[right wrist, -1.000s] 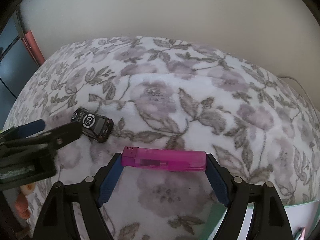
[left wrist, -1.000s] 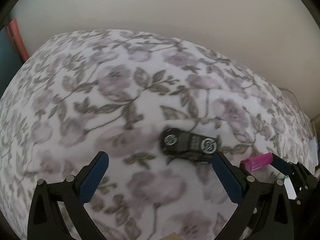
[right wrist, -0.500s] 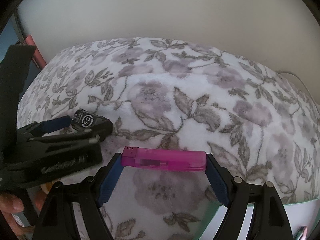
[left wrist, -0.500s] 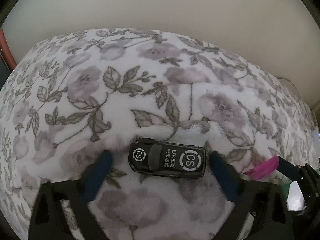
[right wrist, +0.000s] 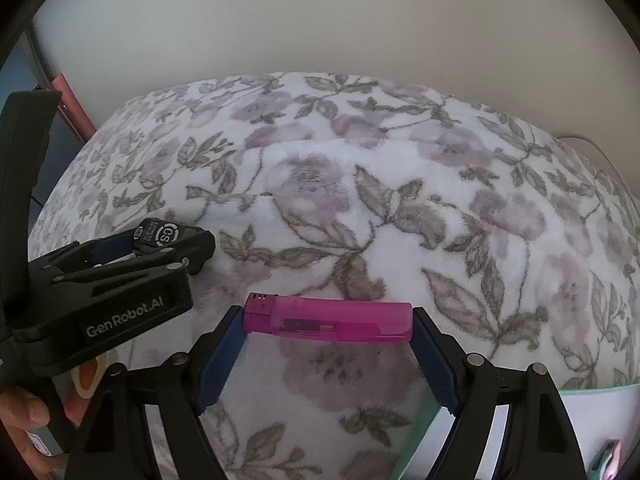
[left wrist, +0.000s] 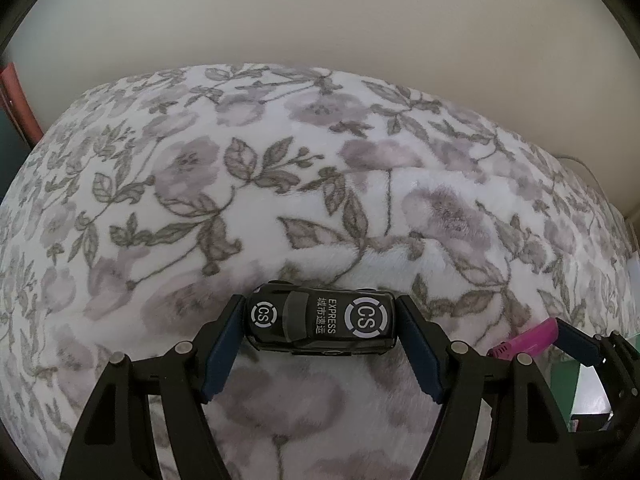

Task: Organize rigid objects
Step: 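Carry the toy car over the tray with the left tool while the right tool carries the lighter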

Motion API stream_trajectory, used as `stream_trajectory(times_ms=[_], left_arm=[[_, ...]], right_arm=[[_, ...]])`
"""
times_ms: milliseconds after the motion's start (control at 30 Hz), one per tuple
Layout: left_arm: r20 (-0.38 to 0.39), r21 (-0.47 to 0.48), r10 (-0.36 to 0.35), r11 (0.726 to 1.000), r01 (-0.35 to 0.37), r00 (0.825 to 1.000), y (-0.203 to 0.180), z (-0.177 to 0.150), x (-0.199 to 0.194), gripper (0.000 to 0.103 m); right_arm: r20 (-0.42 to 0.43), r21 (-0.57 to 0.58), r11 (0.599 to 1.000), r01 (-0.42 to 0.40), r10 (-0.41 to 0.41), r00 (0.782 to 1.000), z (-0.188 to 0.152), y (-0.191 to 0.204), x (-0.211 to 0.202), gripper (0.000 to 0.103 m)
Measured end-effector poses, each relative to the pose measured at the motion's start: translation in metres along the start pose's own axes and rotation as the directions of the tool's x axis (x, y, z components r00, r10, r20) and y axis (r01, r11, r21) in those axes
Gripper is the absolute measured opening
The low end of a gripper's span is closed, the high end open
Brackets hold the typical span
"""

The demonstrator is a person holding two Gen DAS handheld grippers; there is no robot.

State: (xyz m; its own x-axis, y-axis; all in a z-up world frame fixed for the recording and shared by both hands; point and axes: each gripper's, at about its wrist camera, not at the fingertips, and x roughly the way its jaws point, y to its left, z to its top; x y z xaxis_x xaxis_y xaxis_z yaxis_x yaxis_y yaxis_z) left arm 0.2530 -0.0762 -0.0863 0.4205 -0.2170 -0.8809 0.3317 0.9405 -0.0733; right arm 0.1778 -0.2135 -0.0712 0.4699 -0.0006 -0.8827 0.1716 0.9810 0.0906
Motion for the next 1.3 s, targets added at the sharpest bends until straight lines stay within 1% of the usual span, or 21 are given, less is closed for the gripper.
stream_trajectory(times_ms=[167, 367, 467, 633, 767, 833, 933, 1033, 1100, 1300], left_arm=[[0.016, -0.025, 0.004, 1.000, -0.004, 1.000, 0.005, -0.001, -0.027, 0.075], [0.076, -0.046, -0.008, 0.999, 0.011, 0.997, 0.000, -0.001, -0.085, 0.075], [0.118, -0.047, -0.007, 0.999, 0.012, 0.993, -0.008, -0.001, -0.122, 0.075], [0.201, -0.012, -0.027, 0.999, 0.029, 0.979, -0.037, -0.012, -0.188, 0.075], [0.234, 0.021, -0.070, 0.998, 0.067, 0.970, -0.066, -0.027, -0.226, 0.076], [0.240, 0.041, -0.095, 0.995, 0.088, 0.966, -0.083, -0.039, -0.241, 0.076], [0.238, 0.061, -0.124, 0.992, 0.113, 0.963, -0.105, -0.056, -0.253, 0.076], [0.218, 0.075, -0.162, 0.986, 0.149, 0.962, -0.128, -0.074, -0.256, 0.076], [0.202, 0.085, -0.171, 0.984, 0.156, 0.964, -0.141, -0.086, -0.252, 0.076], [0.143, 0.094, -0.174, 0.982, 0.162, 0.974, -0.175, -0.113, -0.228, 0.076]], right_arm=[[0.028, -0.003, 1.000, -0.002, 0.003, 1.000, -0.002, 0.006, -0.028, 0.083], [0.098, -0.002, 1.000, 0.003, -0.003, 0.995, -0.007, 0.009, -0.086, 0.083], [0.141, 0.012, 1.000, 0.024, -0.025, 0.990, -0.013, 0.005, -0.123, 0.083], [0.204, 0.056, 0.997, 0.058, -0.068, 0.977, -0.031, -0.010, -0.180, 0.083], [0.247, 0.110, 0.989, 0.096, -0.121, 0.962, -0.054, -0.026, -0.222, 0.083], [0.256, 0.153, 0.983, 0.101, -0.138, 0.957, -0.068, -0.039, -0.238, 0.083], [0.259, 0.238, 0.963, 0.128, -0.189, 0.947, -0.093, -0.061, -0.256, 0.083], [0.231, 0.313, 0.934, 0.171, -0.249, 0.941, -0.118, -0.084, -0.265, 0.083], [0.197, 0.360, 0.911, 0.202, -0.286, 0.938, -0.135, -0.100, -0.262, 0.083], [0.105, 0.436, 0.862, 0.259, -0.334, 0.937, -0.167, -0.137, -0.242, 0.083]])
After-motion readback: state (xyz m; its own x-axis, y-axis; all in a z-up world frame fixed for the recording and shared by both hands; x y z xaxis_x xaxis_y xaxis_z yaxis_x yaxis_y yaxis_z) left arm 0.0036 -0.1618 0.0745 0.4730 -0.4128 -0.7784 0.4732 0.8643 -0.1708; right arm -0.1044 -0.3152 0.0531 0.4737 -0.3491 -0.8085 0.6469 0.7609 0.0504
